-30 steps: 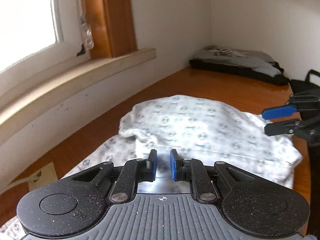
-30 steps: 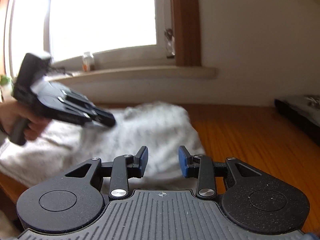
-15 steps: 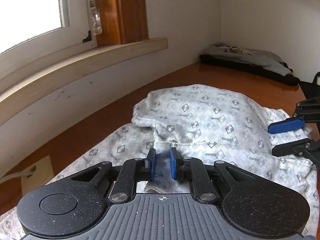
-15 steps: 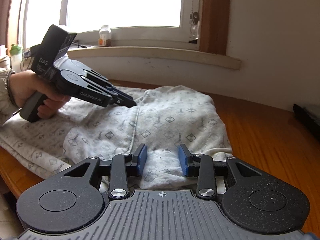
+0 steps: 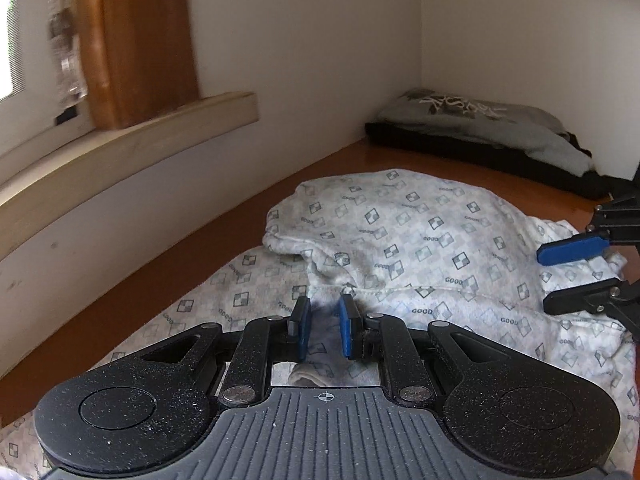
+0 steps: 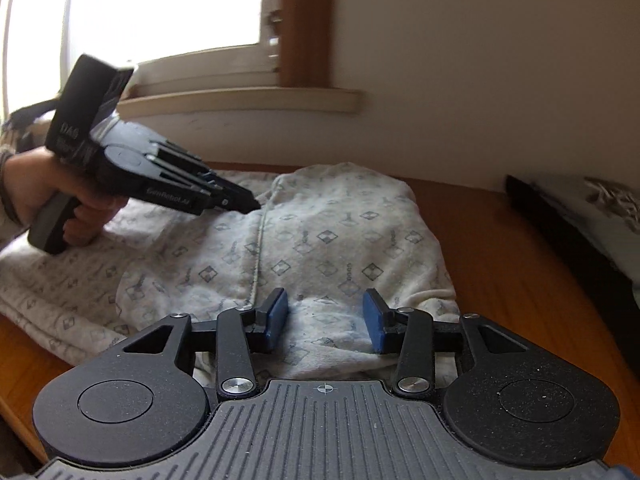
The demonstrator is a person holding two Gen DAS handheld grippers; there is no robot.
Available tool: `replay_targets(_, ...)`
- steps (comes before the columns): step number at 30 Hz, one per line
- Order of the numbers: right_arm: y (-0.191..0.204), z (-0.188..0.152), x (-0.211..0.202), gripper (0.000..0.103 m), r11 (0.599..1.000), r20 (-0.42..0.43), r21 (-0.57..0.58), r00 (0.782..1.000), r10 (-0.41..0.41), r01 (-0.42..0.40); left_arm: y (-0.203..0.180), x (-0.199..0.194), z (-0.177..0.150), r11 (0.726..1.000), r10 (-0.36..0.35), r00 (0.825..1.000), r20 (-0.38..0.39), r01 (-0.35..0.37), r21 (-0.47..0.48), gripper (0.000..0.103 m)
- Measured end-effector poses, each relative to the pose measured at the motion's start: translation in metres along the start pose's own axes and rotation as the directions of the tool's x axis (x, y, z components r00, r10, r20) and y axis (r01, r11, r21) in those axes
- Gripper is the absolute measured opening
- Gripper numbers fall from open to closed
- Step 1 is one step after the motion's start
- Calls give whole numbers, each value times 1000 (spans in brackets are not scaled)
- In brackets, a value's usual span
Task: Fold clothes
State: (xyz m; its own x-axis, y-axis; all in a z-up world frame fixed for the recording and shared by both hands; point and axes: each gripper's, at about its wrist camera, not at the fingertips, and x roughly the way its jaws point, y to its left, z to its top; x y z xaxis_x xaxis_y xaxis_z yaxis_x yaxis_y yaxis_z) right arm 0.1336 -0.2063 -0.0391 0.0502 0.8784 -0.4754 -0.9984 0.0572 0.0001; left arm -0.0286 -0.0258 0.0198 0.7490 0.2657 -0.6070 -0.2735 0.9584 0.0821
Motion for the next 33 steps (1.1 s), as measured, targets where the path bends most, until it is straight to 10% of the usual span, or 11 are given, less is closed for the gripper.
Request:
replay_targets(10,35,12,-22,42,997,77,74,997,32,-37,24,-21,4,992,-47,999,-11,45,-122,16)
replay_targets(22,83,-2,-21,53,995,112,38,989,-100,96,107,-141,-19,984,105,991,77,-92,-153,76)
replay_targets(28,103,2,-31,79,988,170,143,982,-80,56,155,-182,-49,969,162,983,87,-142,-200,103)
replay_targets(33,131,10,-24,86,994,146,105,988,-53,38,184,-186,-76,966,158,984,84,-136,-220,103)
